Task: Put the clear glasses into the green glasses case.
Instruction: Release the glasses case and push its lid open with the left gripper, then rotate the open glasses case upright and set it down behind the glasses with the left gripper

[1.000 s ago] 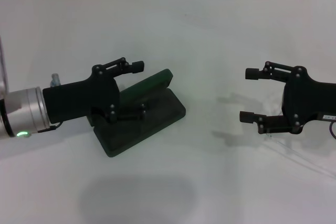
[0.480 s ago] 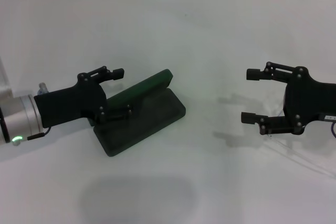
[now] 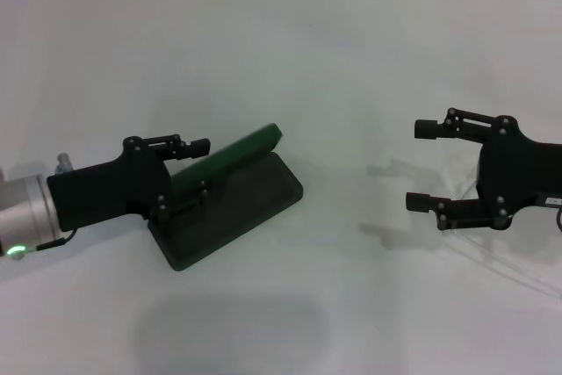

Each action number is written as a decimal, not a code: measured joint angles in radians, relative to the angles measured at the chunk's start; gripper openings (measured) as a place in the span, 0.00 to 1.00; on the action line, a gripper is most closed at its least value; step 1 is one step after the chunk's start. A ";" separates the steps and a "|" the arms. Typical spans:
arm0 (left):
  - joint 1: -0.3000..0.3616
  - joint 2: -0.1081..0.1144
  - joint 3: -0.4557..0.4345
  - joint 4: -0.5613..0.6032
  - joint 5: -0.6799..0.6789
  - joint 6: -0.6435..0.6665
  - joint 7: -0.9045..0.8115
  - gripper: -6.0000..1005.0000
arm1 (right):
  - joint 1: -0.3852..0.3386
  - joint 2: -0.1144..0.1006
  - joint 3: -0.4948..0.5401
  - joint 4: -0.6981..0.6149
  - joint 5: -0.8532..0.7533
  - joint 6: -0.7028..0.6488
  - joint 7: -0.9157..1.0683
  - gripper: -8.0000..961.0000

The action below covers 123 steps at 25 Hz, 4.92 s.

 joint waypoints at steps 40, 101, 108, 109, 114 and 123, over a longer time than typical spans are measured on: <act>0.058 0.035 -0.008 -0.058 -0.009 0.076 -0.007 0.58 | 0.010 0.003 -0.002 0.000 -0.005 0.008 0.003 0.91; -0.293 -0.011 -0.060 -0.006 0.176 -0.036 0.259 0.23 | -0.048 0.003 -0.012 -0.002 -0.027 0.008 -0.009 0.91; -0.322 -0.041 -0.059 0.020 0.243 -0.125 0.270 0.24 | -0.053 0.006 -0.012 -0.002 -0.028 0.005 -0.010 0.91; -0.322 -0.045 -0.061 0.025 0.254 -0.138 0.269 0.24 | -0.053 0.006 -0.012 -0.002 -0.028 0.005 -0.010 0.91; -0.322 -0.052 -0.063 0.031 0.265 -0.164 0.261 0.24 | -0.054 0.006 -0.012 -0.002 -0.029 0.006 -0.010 0.91; -0.319 -0.051 -0.060 0.032 0.286 -0.165 0.204 0.25 | -0.048 0.006 -0.017 -0.001 -0.031 0.011 -0.010 0.91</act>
